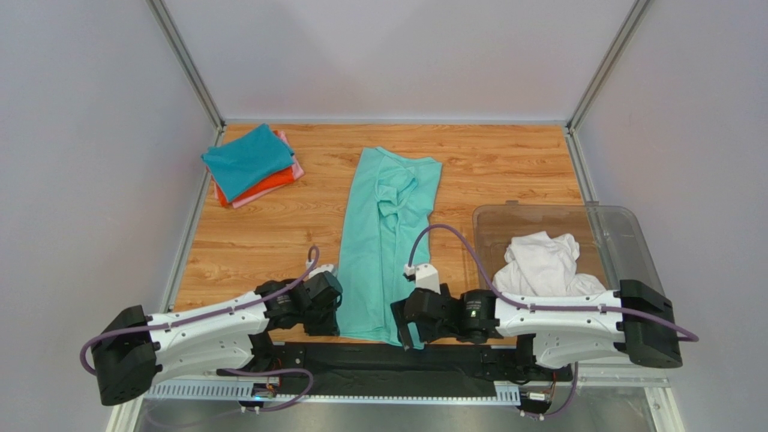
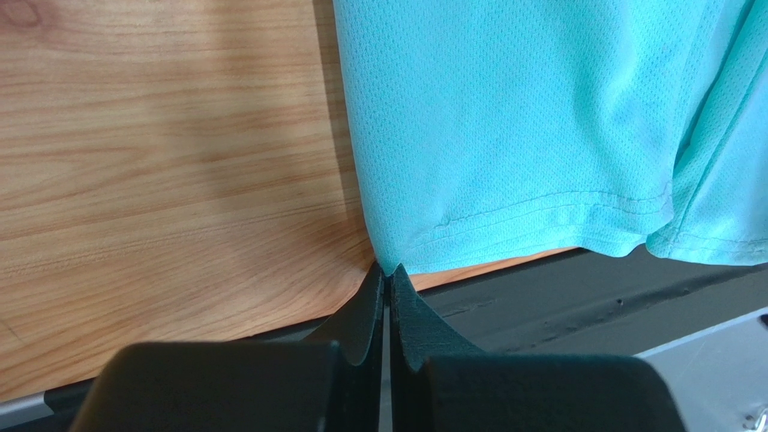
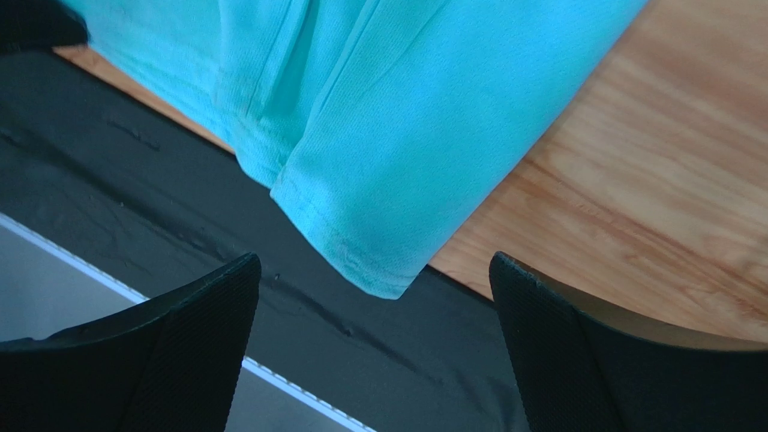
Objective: Fold and stack the t-shirts
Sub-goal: Fold the tshirt
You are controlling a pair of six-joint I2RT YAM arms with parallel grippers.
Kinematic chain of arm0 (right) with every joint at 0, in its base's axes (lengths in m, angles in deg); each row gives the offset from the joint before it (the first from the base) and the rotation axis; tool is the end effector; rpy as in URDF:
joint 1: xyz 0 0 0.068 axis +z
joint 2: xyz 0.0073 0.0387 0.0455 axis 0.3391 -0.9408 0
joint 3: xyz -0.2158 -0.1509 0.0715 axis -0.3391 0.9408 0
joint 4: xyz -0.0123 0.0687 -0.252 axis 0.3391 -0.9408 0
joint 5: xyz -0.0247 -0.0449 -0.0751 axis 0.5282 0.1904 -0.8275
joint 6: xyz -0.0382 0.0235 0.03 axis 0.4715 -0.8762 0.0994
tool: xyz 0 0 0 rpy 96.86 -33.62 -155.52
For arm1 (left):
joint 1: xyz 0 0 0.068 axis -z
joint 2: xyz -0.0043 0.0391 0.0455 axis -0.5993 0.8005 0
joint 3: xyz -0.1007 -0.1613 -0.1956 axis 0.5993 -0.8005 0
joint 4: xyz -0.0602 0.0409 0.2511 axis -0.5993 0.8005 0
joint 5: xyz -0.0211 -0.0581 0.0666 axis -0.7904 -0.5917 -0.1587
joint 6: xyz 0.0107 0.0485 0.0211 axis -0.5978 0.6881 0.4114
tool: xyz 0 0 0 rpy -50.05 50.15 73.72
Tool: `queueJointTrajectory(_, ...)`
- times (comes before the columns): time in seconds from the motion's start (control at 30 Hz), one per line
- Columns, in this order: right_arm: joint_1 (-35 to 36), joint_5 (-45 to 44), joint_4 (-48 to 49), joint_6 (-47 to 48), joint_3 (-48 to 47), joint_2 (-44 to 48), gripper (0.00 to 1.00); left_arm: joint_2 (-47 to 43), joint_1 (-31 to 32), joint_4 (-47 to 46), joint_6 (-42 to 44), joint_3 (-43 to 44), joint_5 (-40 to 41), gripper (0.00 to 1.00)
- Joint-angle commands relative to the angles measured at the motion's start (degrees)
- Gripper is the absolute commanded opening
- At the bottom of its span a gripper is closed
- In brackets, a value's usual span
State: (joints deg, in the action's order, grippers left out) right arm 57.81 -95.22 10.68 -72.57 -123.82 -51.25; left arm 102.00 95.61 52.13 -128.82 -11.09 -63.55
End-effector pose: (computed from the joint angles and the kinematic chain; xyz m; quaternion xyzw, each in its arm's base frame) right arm 0.0543 0.2036 0.1960 -0.1981 0.9427 0.1534 0.2204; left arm 0.0789 -0.1278 0.1507 -0.0256 0.9778 -0.1719 0.1168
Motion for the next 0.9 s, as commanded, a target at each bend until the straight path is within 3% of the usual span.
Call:
queueJointTrajectory(0.0,4.5,-0.5,-1.5,-4.6,-0.5,-2.1,0.98,-1.7,0.2,2.6,0.3,-1.0,-0.8,0.0)
queueJointTrajectory(0.07,6.5,-0.7,-2.6,-5.5,-0.7,-3.1,0.96,-3.2,0.2,3.1,0.4,-1.1,-1.4,0.0)
queueJointTrajectory(0.2,8.2,-0.3,-3.0,-9.7,0.5,-4.5,0.77,-5.5,0.2,4.6,0.5,-1.6,-1.5,0.0)
queueJointTrajectory(0.37,9.5,1.0,0.9,-11.2,2.5,-4.4,0.71,-6.9,0.2,5.7,0.4,-1.7,-2.5,0.0)
queueJointTrajectory(0.5,9.8,1.9,4.8,-11.9,3.9,-4.6,0.51,-6.9,0.2,5.9,0.7,-1.4,-3.1,0.0)
queueJointTrajectory(0.67,10.0,1.2,5.2,-12.6,4.4,-5.5,0.46,-7.7,0.2,6.2,0.7,-1.6,-3.5,0.0)
queueJointTrajectory(0.87,10.0,-0.5,5.7,-12.3,3.9,-7.1,0.25,-8.1,0.2,6.3,0.6,-1.6,-3.8,0.0)
